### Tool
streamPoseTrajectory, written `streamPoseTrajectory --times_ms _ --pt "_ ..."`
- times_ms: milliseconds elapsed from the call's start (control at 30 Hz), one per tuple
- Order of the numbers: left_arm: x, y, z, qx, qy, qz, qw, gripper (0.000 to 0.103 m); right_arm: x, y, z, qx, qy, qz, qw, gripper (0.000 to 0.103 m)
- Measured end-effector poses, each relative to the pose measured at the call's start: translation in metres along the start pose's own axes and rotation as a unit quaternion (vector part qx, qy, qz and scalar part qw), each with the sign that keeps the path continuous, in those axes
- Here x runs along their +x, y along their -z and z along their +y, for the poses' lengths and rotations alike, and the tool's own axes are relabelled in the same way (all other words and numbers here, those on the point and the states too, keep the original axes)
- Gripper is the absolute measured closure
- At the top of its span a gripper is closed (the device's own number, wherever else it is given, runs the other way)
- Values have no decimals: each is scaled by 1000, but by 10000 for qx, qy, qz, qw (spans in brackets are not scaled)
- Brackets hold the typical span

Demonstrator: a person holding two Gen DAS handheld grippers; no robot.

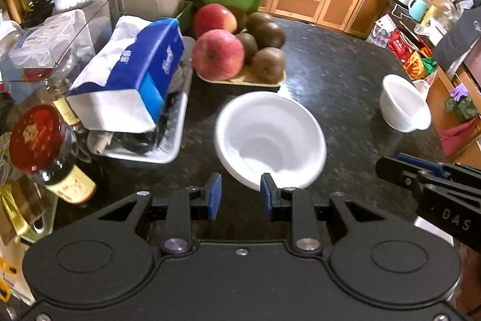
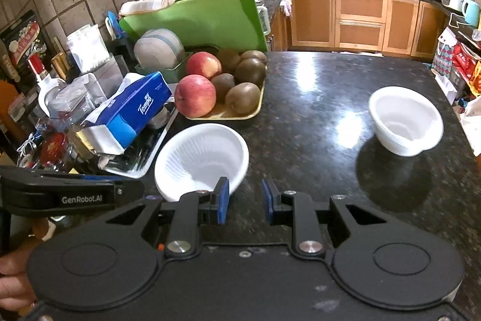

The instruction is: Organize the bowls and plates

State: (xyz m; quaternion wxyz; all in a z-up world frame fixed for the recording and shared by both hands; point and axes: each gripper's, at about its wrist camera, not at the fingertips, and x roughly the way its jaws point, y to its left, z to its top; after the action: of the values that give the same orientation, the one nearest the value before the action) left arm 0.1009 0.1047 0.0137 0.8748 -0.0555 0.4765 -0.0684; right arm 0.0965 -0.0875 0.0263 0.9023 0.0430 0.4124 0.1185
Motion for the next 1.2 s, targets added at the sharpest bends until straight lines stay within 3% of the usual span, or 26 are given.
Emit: streamPoseTrajectory --times_ms 433,1200 --pt "39 -23 19 72 146 308 9994 66 69 -28 2 200 207 382 9989 77" --pt "74 -33 25 107 205 670 9975 66 121 -31 1 98 200 863 9960 77"
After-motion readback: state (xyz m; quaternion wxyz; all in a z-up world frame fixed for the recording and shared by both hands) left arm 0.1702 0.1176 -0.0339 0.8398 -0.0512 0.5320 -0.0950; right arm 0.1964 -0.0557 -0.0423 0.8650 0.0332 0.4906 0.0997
